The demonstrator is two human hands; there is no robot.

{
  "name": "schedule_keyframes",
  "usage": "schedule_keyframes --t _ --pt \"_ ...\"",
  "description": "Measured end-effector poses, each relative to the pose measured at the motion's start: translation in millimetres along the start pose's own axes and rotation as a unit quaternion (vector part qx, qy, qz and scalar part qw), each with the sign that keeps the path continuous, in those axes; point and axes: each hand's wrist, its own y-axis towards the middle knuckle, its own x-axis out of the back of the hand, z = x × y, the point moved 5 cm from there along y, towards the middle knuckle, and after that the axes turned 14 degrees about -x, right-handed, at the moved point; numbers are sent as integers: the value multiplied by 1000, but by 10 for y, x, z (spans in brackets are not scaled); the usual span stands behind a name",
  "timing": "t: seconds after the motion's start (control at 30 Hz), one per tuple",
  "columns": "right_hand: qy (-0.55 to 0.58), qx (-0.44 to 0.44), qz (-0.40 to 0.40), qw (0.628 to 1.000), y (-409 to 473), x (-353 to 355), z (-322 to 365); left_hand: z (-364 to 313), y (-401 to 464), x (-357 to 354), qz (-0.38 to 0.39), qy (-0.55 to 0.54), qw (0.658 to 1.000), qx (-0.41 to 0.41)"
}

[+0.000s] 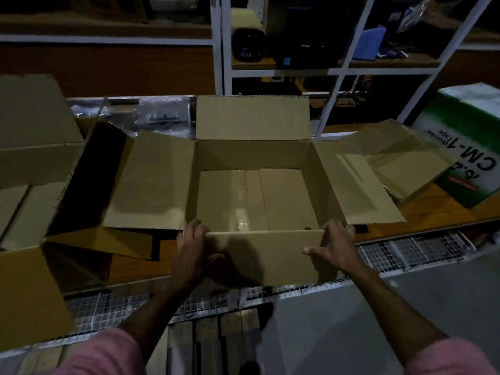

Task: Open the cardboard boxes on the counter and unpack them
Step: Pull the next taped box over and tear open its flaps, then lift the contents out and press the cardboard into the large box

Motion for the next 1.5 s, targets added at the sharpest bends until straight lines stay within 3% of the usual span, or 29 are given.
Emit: schedule_keyframes --t 0.2,0.47,0.8,1.07,1.5 --pt "81 30 -90 992 9 216 -74 -231 128 104 -60 52 996 -36" --pt "51 99 -232 966 -326 786 -213 -789 261 610 -94 65 991 -72" --pt "66 160 -386 906 -1558 1671 137 -1317 -96 1728 -220 92 947 -215" --pt "91 211 -422 877 -2415 2109 1122 -1244 -675 3212 -302 118 915 -241" --pt "139 363 -380 839 -3356 1700 3698 82 -1833 5449 -355 245 889 -152"
